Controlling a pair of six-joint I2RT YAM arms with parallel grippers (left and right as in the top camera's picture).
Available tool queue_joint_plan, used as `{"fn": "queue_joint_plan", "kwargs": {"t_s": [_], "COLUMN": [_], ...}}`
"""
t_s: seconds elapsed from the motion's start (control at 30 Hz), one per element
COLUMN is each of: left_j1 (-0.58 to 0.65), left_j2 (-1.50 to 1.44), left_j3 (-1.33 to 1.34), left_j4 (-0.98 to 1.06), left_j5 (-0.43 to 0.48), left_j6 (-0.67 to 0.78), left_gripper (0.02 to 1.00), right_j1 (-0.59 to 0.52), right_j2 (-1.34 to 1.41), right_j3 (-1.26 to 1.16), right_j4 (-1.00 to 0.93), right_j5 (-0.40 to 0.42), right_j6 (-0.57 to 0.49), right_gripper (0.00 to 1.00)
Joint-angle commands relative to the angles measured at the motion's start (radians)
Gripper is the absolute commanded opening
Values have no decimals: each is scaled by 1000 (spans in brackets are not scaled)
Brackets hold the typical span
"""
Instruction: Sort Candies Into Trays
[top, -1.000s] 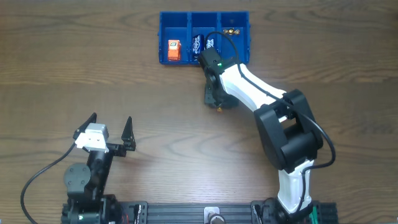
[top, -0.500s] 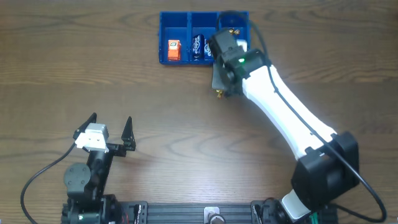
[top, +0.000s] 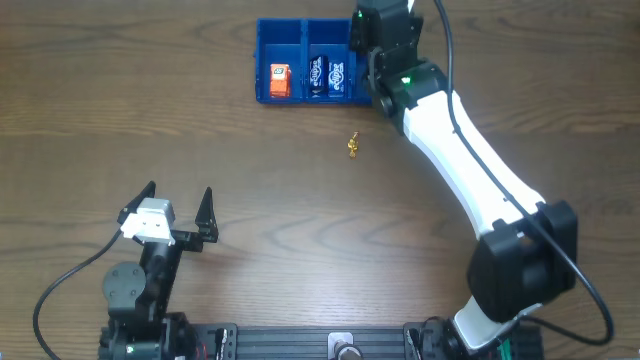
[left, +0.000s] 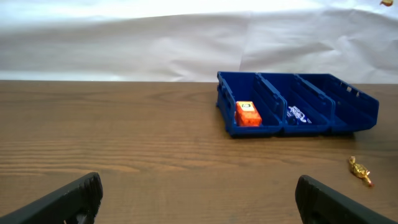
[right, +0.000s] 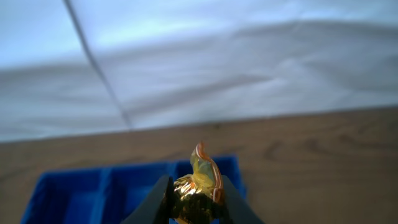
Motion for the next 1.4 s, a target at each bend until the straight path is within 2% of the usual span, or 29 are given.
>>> {"fn": "queue_joint_plan", "kwargs": {"t_s": [0.03, 0.27, 0.6, 0.8, 0.87, 0.9, 0.93, 1.0, 1.07, 1.3, 1.4], "left_j1": [6, 6, 6, 6, 6, 6, 6, 6, 6, 6, 6], "left_j2": [-7, -7, -7, -7, -7, -7, -7, -7, -7, -7, -7], "left_j3": [-21, -21, -21, -21, -21, -21, -21, -21, -21, -21, -21], "left_j4": [-32, -32, -32, -32, -32, -32, -32, -32, -32, -32, -32], "left_j5": [18, 18, 18, 18, 18, 18, 18, 18, 18, 18, 18], "left_j6": [14, 14, 14, 14, 14, 14, 14, 14, 14, 14, 14], "left_gripper": [998, 998, 998, 998, 998, 998, 998, 996, 998, 998, 998], "right_j1": [-27, -42, -44, -43, -43, -42, -42, -42, -42, -42, -39], "right_j2": [98, 174, 199, 199, 199, 199, 199, 199, 199, 199, 198], "right_j3": [9, 9, 5, 5, 5, 5, 5, 5, 5, 5, 5], "right_j4": [32, 2, -146, -156, -159, -160, -162, -169, -176, -193, -222], "right_j5": [38, 26, 26, 19, 19, 19, 19, 19, 19, 19, 19], "right_j6": [-72, -59, 103, 101, 101, 101, 101, 101, 100, 97, 97], "right_gripper": [97, 91, 53, 108, 198, 395, 520, 673, 746, 798, 869]}}
